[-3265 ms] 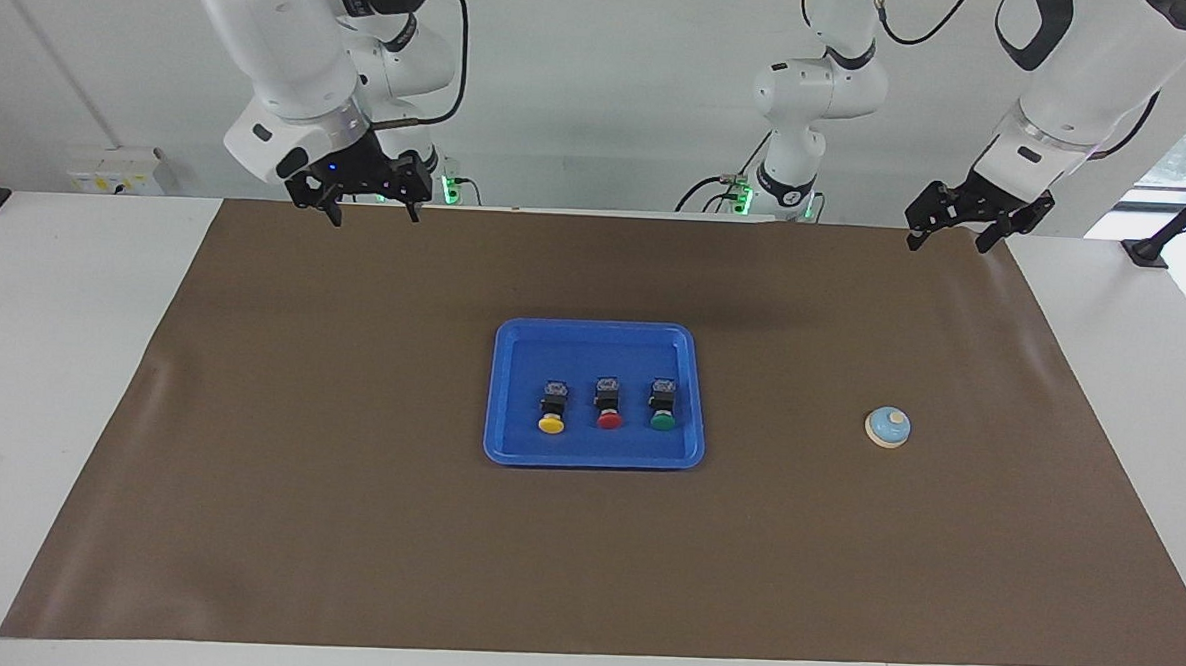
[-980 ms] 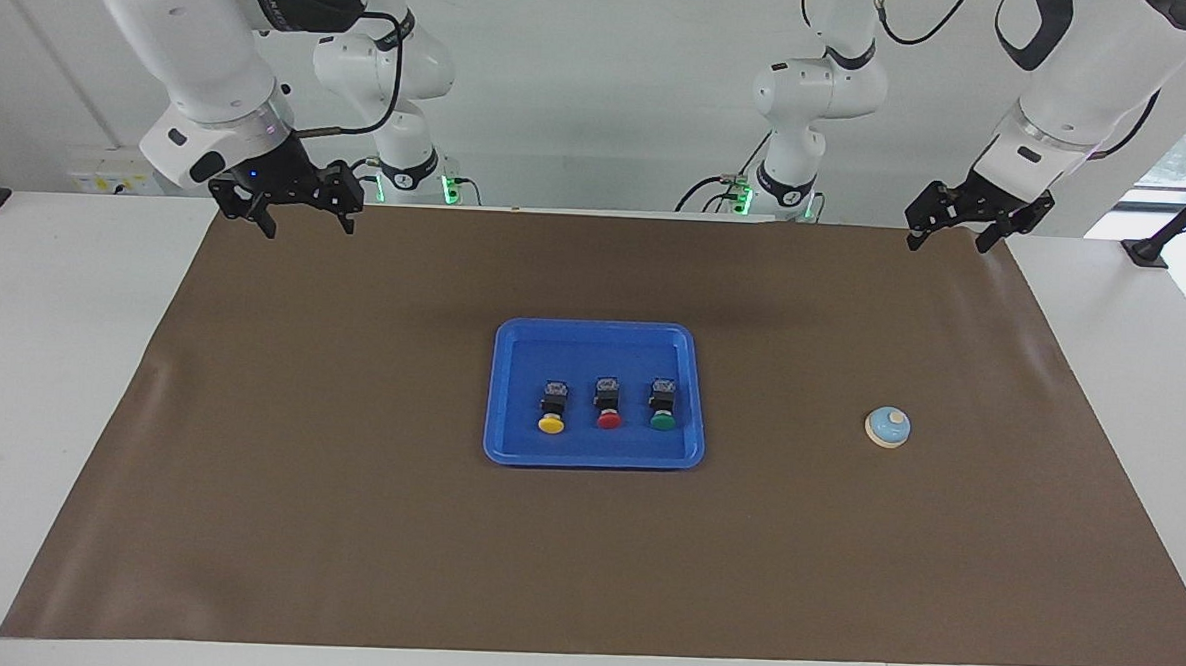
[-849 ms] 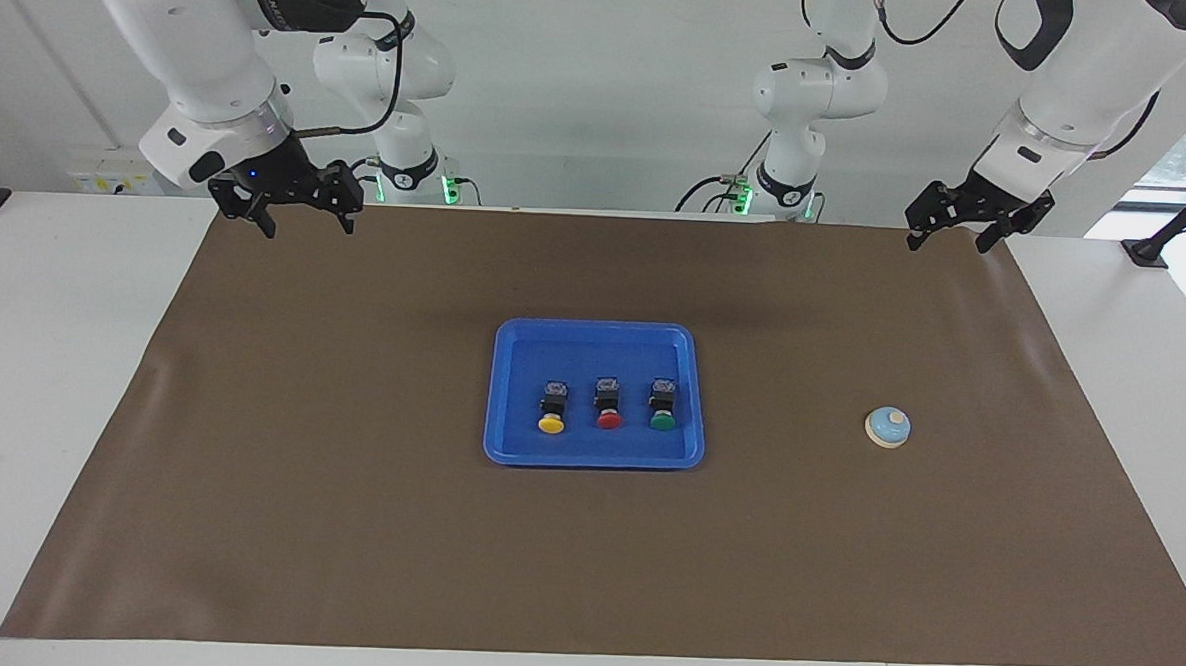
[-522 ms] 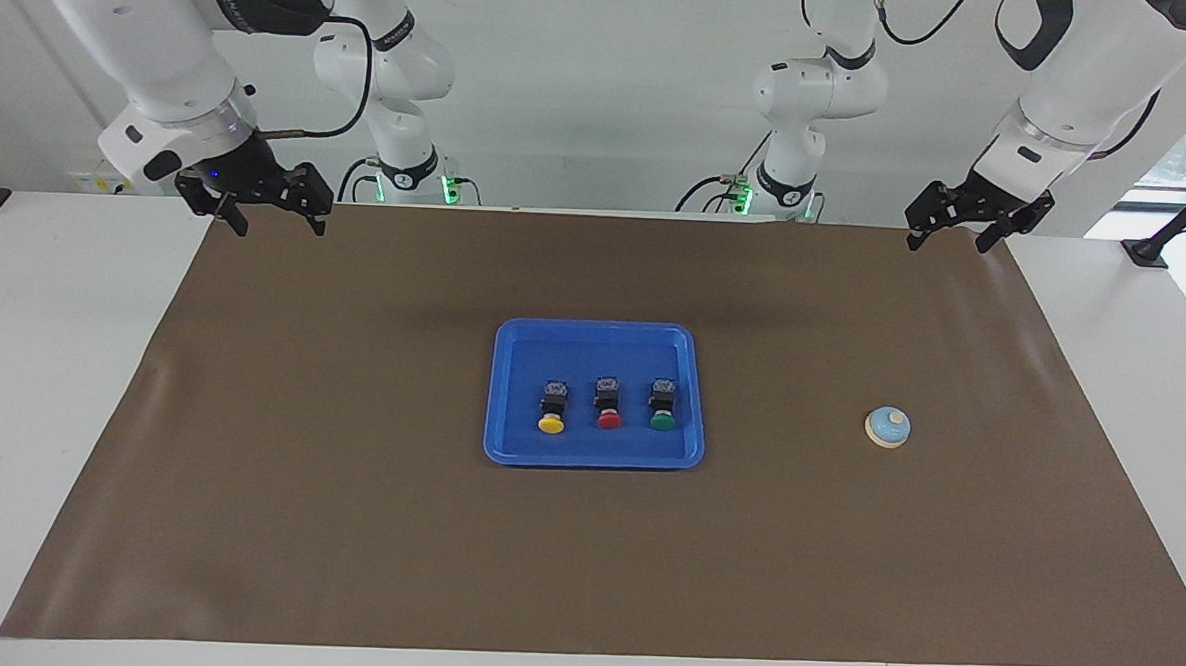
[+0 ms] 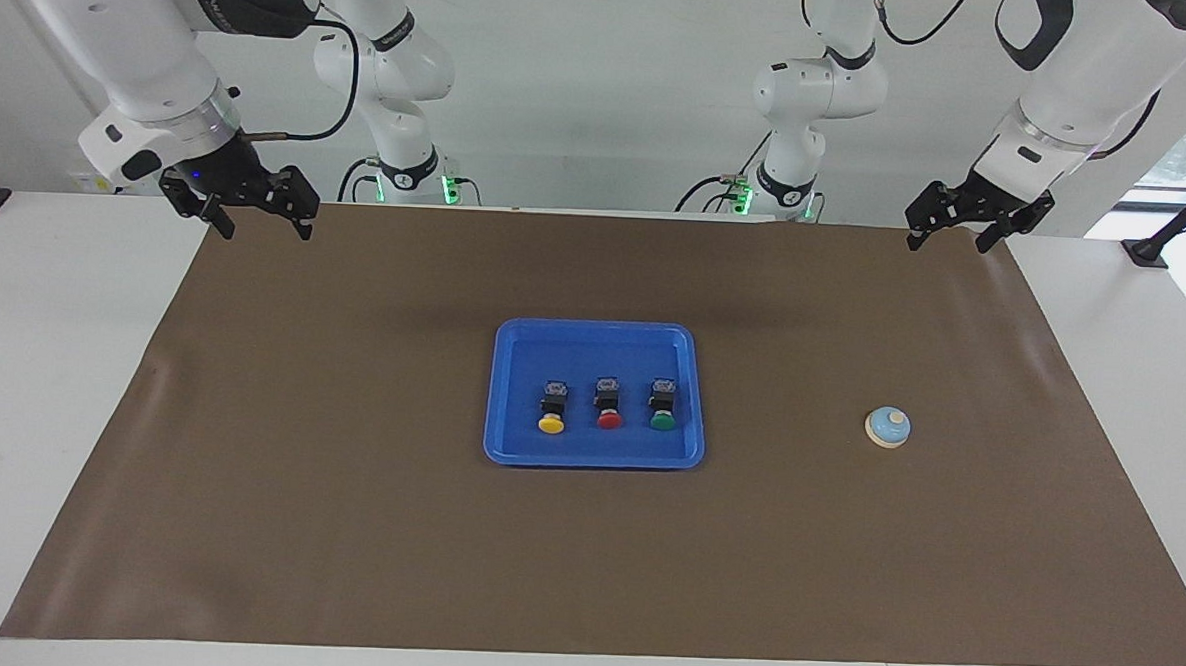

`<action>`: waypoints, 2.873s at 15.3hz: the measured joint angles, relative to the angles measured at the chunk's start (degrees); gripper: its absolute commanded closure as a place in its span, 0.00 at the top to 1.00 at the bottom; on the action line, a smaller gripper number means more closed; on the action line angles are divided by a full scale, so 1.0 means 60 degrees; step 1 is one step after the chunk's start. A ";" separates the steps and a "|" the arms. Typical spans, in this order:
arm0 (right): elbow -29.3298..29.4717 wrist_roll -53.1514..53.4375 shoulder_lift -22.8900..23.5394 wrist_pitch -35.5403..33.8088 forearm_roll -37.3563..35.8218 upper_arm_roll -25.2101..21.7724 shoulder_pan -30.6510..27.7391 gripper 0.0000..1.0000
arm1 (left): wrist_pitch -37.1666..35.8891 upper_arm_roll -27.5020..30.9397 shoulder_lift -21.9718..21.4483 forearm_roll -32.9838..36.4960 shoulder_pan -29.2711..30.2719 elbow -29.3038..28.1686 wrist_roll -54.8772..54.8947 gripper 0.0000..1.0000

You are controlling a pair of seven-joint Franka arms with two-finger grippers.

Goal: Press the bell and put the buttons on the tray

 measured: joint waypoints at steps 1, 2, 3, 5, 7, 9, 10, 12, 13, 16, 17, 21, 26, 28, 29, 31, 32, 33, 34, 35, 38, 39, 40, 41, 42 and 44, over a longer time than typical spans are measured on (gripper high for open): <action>0.0000 0.0000 0.0000 0.0000 0.0000 0.0000 0.0000 1.00 | 0.0000 0.0000 0.0000 0.0000 0.0000 0.0000 0.0000 1.00; 0.0000 0.0000 0.0000 0.0000 0.0000 0.0000 0.0000 1.00 | 0.0000 0.0000 0.0000 0.0000 0.0000 0.0000 0.0000 1.00; 0.0000 0.0000 0.0000 0.0000 0.0000 0.0000 0.0000 1.00 | 0.0000 0.0000 0.0000 0.0000 0.0000 0.0000 0.0000 1.00; 0.0000 0.0000 0.0001 0.0000 0.0000 0.0000 0.0000 1.00 | 0.0000 0.0000 0.0000 0.0000 0.0000 0.0000 0.0000 1.00; -0.0001 0.0000 0.0001 0.0000 0.0000 0.0001 0.0001 1.00 | 0.0000 0.0000 0.0000 0.0000 0.0000 0.0000 0.0000 1.00; -0.0001 0.0000 0.0001 0.0000 0.0000 0.0001 0.0001 1.00 | 0.0000 0.0000 0.0000 0.0000 0.0000 0.0000 0.0000 1.00; -0.0001 0.0000 0.0001 0.0000 0.0000 0.0001 0.0001 1.00 | 0.0000 0.0000 0.0000 0.0000 0.0000 0.0000 0.0000 1.00; -0.0001 0.0000 0.0001 0.0000 0.0000 0.0001 0.0001 1.00 | 0.0000 0.0000 0.0000 0.0000 0.0000 0.0000 0.0000 1.00; -0.0001 0.0000 0.0001 0.0000 0.0000 0.0000 0.0001 1.00 | 0.0000 0.0000 0.0000 0.0000 0.0000 0.0000 0.0000 1.00; -0.0001 0.0000 0.0001 0.0000 0.0000 0.0000 0.0001 1.00 | 0.0000 0.0000 0.0000 0.0000 0.0000 0.0000 0.0000 1.00; -0.0001 0.0000 0.0001 0.0000 0.0000 0.0000 0.0001 1.00 | 0.0000 0.0000 0.0000 0.0000 0.0000 0.0000 0.0000 1.00; -0.0016 0.0000 0.0000 0.0000 0.0000 0.0001 0.0003 1.00 | 0.0000 0.0000 0.0000 0.0000 0.0000 0.0000 0.0000 1.00; -0.0054 0.0000 0.0001 0.0000 0.0000 0.0004 0.0004 1.00 | 0.0000 0.0000 0.0000 0.0000 0.0000 0.0000 0.0000 1.00; -0.0055 0.0000 0.0001 0.0000 0.0000 0.0012 0.0008 1.00 | 0.0000 0.0000 0.0000 0.0000 0.0000 0.0000 0.0000 1.00; -0.0056 0.0000 0.0001 0.0000 0.0000 0.0014 0.0008 1.00 | 0.0000 0.0000 0.0000 0.0000 0.0000 0.0000 0.0000 1.00; -0.0057 0.0000 0.0001 0.0000 0.0000 0.0016 0.0008 1.00 | 0.0000 0.0000 0.0000 0.0000 0.0000 0.0000 0.0000 1.00; -0.0057 0.0000 0.0001 0.0000 0.0000 0.0016 0.0009 1.00 | 0.0000 0.0000 0.0000 0.0000 0.0000 0.0000 0.0000 1.00; -0.0057 0.0000 0.0001 0.0000 0.0000 0.0016 0.0009 1.00 | 0.0000 0.0000 0.0000 0.0000 0.0000 0.0000 0.0000 1.00; -0.0057 0.0000 0.0001 0.0000 0.0000 0.0016 0.0009 1.00 | 0.0000 0.0000 0.0000 0.0000 0.0000 0.0000 0.0000 1.00; -0.0057 0.0000 0.0001 0.0000 0.0000 0.0016 0.0009 1.00 | -0.0006 0.0000 0.0000 0.0000 0.0000 0.0000 0.0000 1.00; -0.0058 0.0000 0.0001 0.0000 0.0000 0.0016 0.0009 1.00 | -0.0027 0.0009 0.0000 0.0000 0.0000 -0.0001 -0.0012 1.00; -0.0058 0.0000 0.0001 0.0000 0.0000 0.0016 0.0009 1.00 | 0.0062 0.0025 -0.0003 0.0001 0.0006 -0.0028 -0.0014 0.98; -0.0058 0.0000 0.0001 0.0000 0.0000 0.0016 0.0009 1.00 | 0.0317 0.0051 -0.0008 0.0004 0.0031 -0.0124 -0.0014 0.79; -0.0058 0.0000 0.0001 0.0000 0.0000 0.0017 0.0009 1.00 | 0.0685 0.0082 -0.0017 0.0006 0.0082 -0.0331 0.0005 0.55; -0.0058 0.0000 0.0001 0.0000 0.0000 0.0017 0.0009 1.00 | 0.1106 0.0100 -0.0016 0.0006 0.0152 -0.0631 0.0067 0.35; -0.0058 0.0000 0.0001 0.0000 0.0000 0.0017 0.0009 1.00 | 0.2062 0.0136 0.0085 0.0006 0.0216 -0.1277 0.0186 0.00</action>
